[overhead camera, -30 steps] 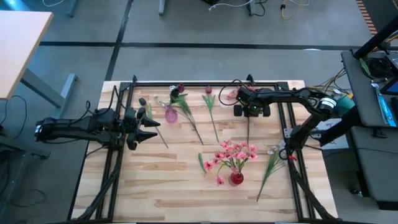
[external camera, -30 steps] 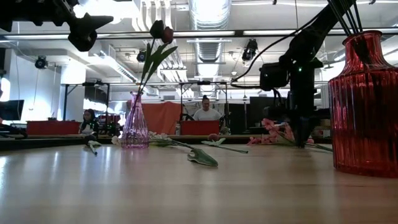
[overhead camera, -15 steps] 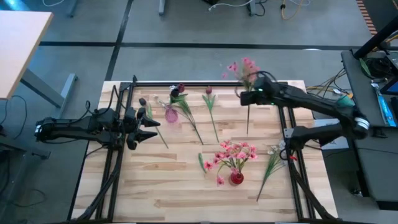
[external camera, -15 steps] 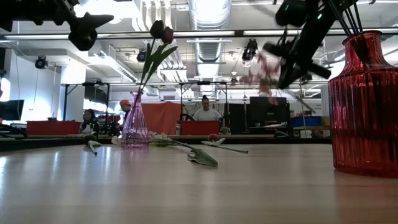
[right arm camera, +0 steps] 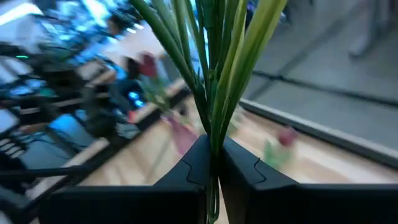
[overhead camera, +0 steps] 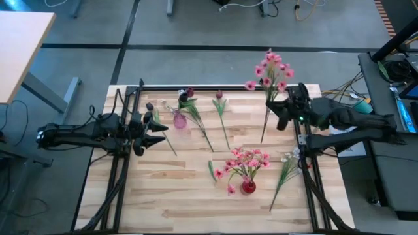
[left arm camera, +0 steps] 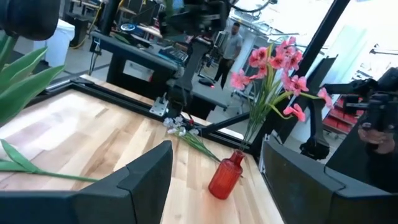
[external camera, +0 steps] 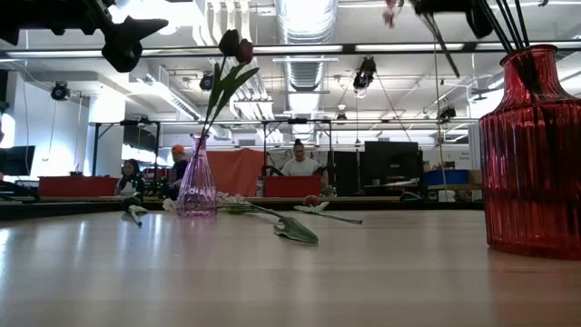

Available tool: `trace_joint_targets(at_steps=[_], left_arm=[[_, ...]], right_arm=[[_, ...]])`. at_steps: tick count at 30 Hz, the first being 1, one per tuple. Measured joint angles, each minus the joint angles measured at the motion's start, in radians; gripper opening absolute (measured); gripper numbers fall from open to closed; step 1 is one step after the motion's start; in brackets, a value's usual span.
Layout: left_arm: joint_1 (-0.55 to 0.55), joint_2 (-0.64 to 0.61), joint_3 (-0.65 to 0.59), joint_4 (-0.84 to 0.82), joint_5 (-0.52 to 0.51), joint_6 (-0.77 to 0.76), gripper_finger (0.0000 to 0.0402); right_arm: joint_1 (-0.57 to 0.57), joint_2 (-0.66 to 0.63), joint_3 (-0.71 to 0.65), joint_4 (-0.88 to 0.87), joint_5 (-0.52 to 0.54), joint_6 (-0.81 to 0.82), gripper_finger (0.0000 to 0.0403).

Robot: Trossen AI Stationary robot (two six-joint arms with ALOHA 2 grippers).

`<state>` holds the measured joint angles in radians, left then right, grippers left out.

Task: Sort flowers into vase by color
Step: Put the pink flowers into the red vase

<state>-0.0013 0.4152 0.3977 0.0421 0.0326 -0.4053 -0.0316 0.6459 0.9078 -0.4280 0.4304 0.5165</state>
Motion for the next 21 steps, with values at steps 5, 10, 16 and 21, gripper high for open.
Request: trace_joint_targets(at_steps=[5,10,16,21], left_arm=[[0.000,0.009,0.000,0.038,0.000,0.000,0.0235],[0.000,0.026,0.000,0.074,0.000,0.000,0.0235],[0.000,0.067,0.000,0.130,-0.016,-0.008,0.0235],[-0.004,0.120,0.000,0.222,-0.024,-0.023,0.0235]], right_arm=[[0.131,-0.011,0.000,0.137,0.016,-0.132,0.0017],[0.243,-0.015,-0.001,0.279,-0.037,-0.255,0.0017],[0.364,-0.031,0.031,0.314,-0.152,-0.309,0.0017],[0.462,-0.026,0.067,0.176,-0.177,-0.296,0.0017]])
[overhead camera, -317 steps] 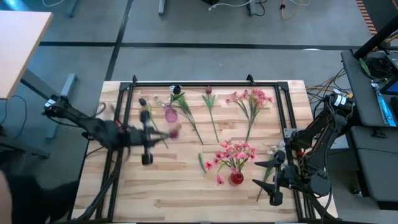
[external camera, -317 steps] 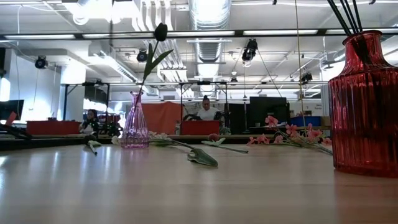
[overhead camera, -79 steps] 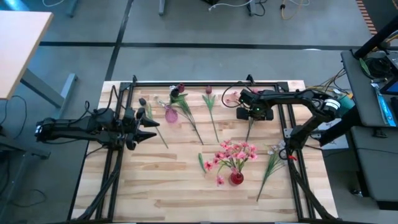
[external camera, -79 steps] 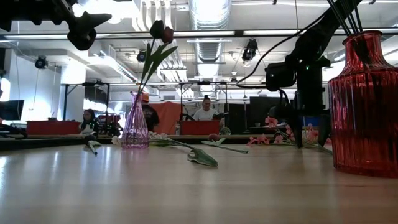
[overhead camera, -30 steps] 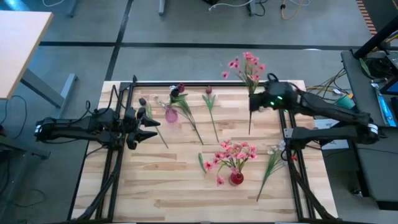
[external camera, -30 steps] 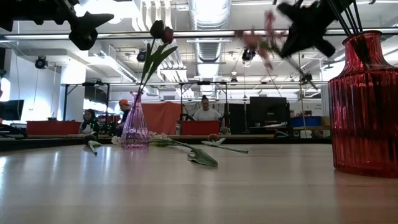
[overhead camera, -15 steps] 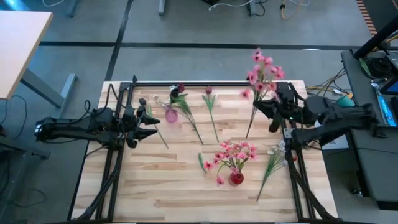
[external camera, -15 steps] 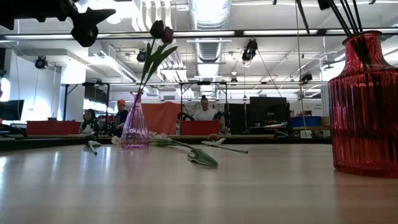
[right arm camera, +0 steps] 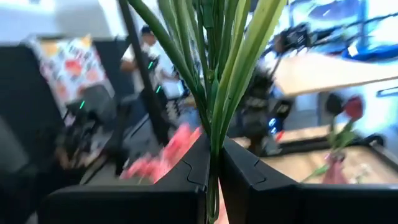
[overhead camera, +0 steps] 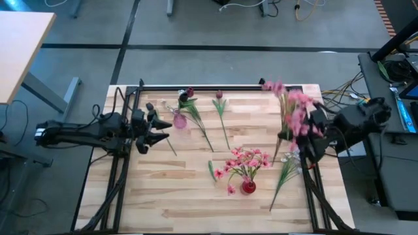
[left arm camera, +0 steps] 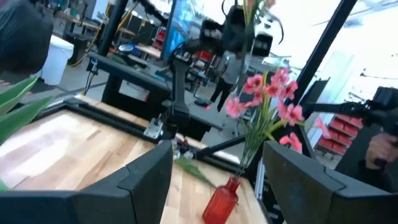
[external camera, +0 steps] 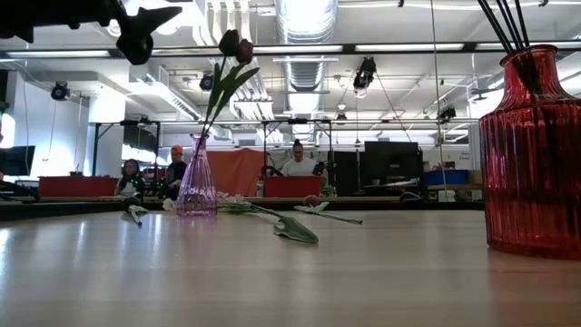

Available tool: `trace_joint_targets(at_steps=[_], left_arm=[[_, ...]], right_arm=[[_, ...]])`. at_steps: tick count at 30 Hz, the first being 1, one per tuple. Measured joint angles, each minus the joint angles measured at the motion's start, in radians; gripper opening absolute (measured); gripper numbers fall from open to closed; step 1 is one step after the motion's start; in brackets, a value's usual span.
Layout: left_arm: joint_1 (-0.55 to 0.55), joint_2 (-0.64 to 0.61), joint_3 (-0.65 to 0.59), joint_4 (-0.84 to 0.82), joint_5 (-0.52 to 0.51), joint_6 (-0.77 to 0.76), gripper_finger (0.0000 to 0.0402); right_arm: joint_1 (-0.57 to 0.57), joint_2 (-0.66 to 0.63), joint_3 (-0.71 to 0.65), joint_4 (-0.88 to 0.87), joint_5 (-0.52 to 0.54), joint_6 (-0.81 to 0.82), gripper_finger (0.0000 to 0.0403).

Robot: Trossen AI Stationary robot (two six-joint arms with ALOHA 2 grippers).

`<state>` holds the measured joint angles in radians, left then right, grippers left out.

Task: Sort flowers into vase by color
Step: Put the pink flowers into the red vase

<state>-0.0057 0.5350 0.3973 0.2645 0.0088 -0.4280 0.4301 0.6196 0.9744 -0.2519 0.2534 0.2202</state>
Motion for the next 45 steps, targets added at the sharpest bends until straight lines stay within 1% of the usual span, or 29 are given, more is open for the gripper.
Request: trace_joint_targets(at_steps=[2,4,7,10,14,18,20,22,25,29,32,38,41,45], left_arm=[[-0.016,0.036,0.000,0.066,0.000,0.000,0.0235],[-0.044,0.078,0.000,0.136,0.000,0.012,0.0235],[-0.104,0.140,0.000,0.232,-0.004,0.041,0.0235],[-0.175,0.190,0.000,0.304,-0.068,0.056,0.0235],[-0.291,0.253,0.038,0.303,-0.173,0.085,0.0235],[-0.424,0.343,0.122,0.275,-0.296,0.179,0.0235],[-0.474,0.393,0.174,0.243,-0.361,0.205,0.0235],[-0.508,0.443,0.218,0.197,-0.396,0.218,0.0235],[-0.530,0.538,0.270,0.161,-0.403,0.231,0.0235],[-0.535,0.679,0.334,0.158,-0.402,0.237,0.0235],[-0.535,0.775,0.389,0.157,-0.403,0.271,0.0235],[-0.535,0.912,0.485,0.159,-0.408,0.317,0.0235],[-0.536,0.975,0.500,0.189,-0.461,0.324,0.0235],[-0.535,1.108,0.499,0.321,-0.529,0.334,0.0237]], right_arm=[[0.045,0.005,-0.016,-0.002,0.000,-0.011,0.0017],[0.097,0.005,-0.050,0.036,0.002,-0.033,0.0017],[0.175,0.005,-0.117,0.170,0.009,-0.089,0.0017],[0.228,0.020,-0.190,0.279,0.024,-0.140,0.0012],[0.270,0.077,-0.282,0.421,0.061,-0.158,0.0011],[0.298,0.135,-0.351,0.576,0.064,-0.217,0.0010],[0.307,0.162,-0.382,0.682,0.091,-0.246,0.0010],[0.314,0.195,-0.416,0.755,0.144,-0.285,0.0010],[0.320,0.234,-0.442,0.803,0.194,-0.309,0.0010],[0.321,0.263,-0.437,0.817,0.195,-0.303,0.0009],[0.321,0.278,-0.426,0.810,0.195,-0.307,0.0009],[0.321,0.280,-0.422,0.781,0.200,-0.344,0.0009],[0.323,0.279,-0.422,0.775,0.219,-0.345,0.0009],[0.328,0.280,-0.422,0.773,0.220,-0.342,0.0009]])
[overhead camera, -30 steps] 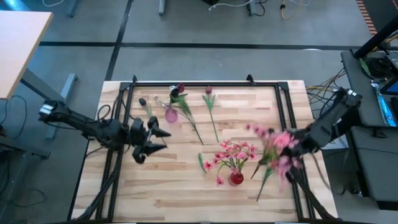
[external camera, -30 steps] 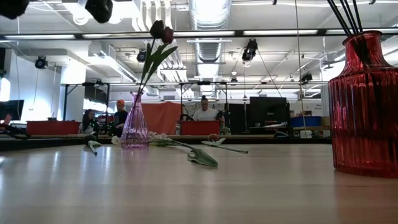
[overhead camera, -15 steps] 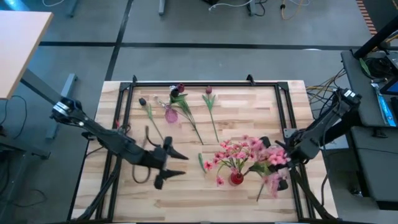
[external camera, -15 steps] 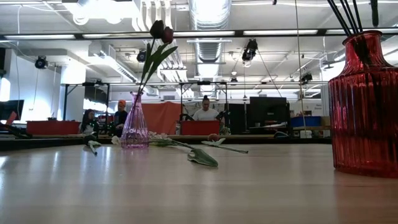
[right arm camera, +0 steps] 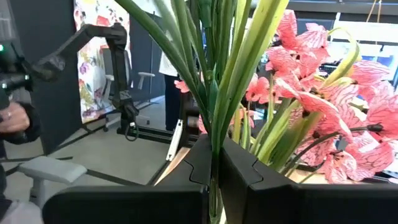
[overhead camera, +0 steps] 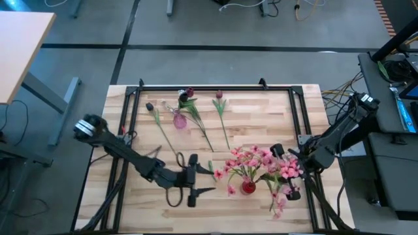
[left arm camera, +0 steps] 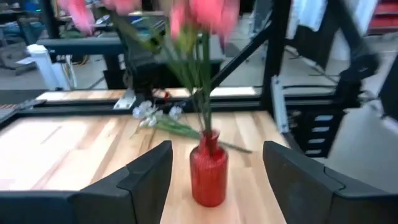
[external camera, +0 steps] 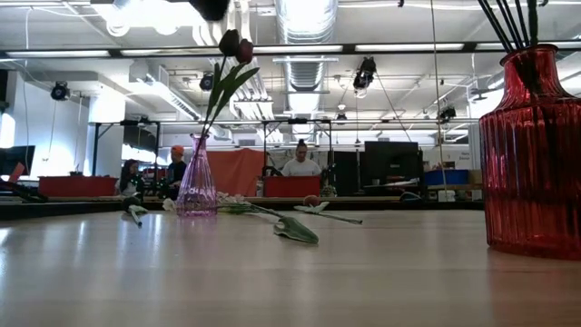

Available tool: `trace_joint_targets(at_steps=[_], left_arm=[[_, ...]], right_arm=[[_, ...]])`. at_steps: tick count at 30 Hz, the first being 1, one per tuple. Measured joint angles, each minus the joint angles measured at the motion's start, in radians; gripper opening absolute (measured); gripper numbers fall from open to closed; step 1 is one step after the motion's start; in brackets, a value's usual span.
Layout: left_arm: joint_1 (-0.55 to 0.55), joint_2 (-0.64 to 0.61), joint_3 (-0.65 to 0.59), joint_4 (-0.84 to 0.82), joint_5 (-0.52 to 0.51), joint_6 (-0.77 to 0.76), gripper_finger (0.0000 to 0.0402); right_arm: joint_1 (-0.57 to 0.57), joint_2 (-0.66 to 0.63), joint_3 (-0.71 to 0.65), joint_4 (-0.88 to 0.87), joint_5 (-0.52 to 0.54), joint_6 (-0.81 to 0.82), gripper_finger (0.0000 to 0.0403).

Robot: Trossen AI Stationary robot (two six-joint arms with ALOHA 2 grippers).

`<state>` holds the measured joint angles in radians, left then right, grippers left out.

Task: Sort flowers into vase by color
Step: Put the pink flowers into the red vase

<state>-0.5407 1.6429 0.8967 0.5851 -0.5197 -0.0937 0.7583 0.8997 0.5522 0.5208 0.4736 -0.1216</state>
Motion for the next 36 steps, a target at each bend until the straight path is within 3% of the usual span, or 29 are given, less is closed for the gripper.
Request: trace_joint_targets(at_steps=[6,12,15,31,36], left_arm=[[0.014,0.224,0.061,0.210,-0.007,0.024,0.0275],[0.029,0.429,0.213,0.229,-0.143,0.043,0.0360],[0.025,0.532,0.285,0.272,-0.151,0.094,0.0392],[0.052,0.735,0.439,0.315,-0.125,-0.058,0.0395],[0.060,0.797,0.513,0.322,-0.126,-0.039,0.0396]], right_arm=[[0.003,0.000,0.000,-0.005,0.000,0.015,0.0009],[0.003,0.000,0.000,-0.006,-0.001,0.020,0.0011],[0.003,0.000,0.000,-0.007,0.000,0.018,0.0011],[0.003,0.021,0.000,-0.014,-0.001,0.016,0.0013],[0.003,0.028,0.000,-0.015,0.000,0.020,0.0013]])
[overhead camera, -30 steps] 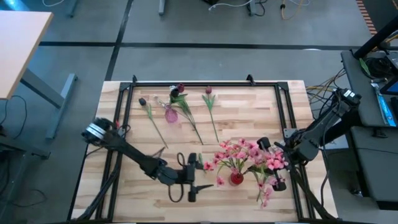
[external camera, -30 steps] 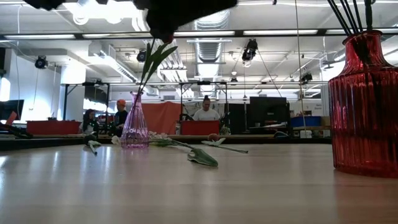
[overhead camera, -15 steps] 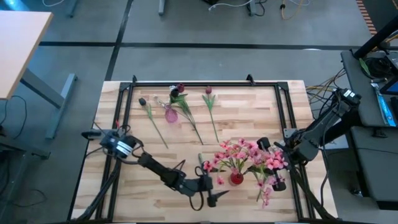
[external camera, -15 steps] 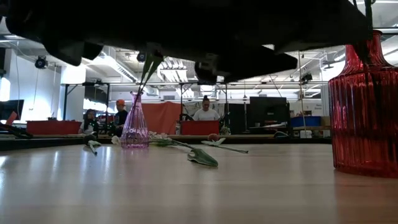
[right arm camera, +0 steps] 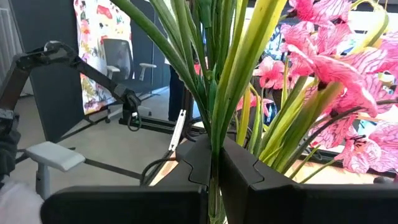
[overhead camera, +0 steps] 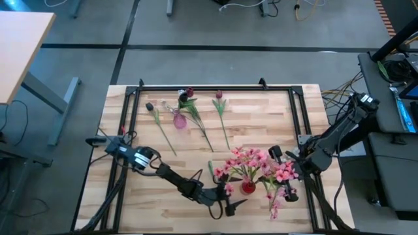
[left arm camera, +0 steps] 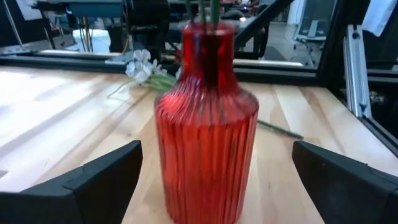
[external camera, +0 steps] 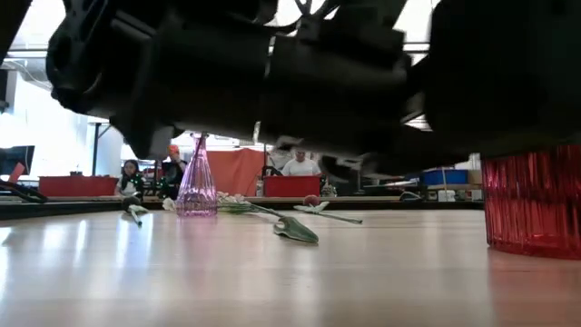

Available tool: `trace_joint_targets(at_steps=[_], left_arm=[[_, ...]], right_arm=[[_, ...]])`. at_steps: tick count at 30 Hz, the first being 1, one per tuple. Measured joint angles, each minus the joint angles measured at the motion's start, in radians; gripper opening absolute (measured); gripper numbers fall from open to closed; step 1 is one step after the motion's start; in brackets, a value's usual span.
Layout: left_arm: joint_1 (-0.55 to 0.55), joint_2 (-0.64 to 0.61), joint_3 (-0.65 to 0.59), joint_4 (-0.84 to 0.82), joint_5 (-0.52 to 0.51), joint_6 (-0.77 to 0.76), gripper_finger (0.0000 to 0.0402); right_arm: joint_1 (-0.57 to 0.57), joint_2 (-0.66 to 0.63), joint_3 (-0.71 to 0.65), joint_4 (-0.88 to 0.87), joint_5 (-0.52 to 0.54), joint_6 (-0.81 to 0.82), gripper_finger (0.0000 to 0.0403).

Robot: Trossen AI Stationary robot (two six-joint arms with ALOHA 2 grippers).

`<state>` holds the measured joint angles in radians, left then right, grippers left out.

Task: Sort flowers into vase by color
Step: Put the pink flowers into the red vase

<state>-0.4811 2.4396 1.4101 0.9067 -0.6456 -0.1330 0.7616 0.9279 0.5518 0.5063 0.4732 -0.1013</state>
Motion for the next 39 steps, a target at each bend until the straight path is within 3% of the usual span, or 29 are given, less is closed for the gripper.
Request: trace_joint_targets(at_steps=[12,27,39], left_arm=[[0.039,0.092,0.108,0.003,-0.010,0.020,0.0393],[0.061,0.092,0.108,0.007,0.007,0.031,0.0324],[0.060,0.092,0.108,0.003,0.007,0.038,0.0296]], right_arm=[[0.000,0.006,0.000,-0.021,-0.001,-0.005,0.0013],[0.000,0.006,0.000,-0.040,-0.002,-0.013,0.0013],[0.000,0.041,0.000,-0.111,-0.002,-0.014,0.0013]])
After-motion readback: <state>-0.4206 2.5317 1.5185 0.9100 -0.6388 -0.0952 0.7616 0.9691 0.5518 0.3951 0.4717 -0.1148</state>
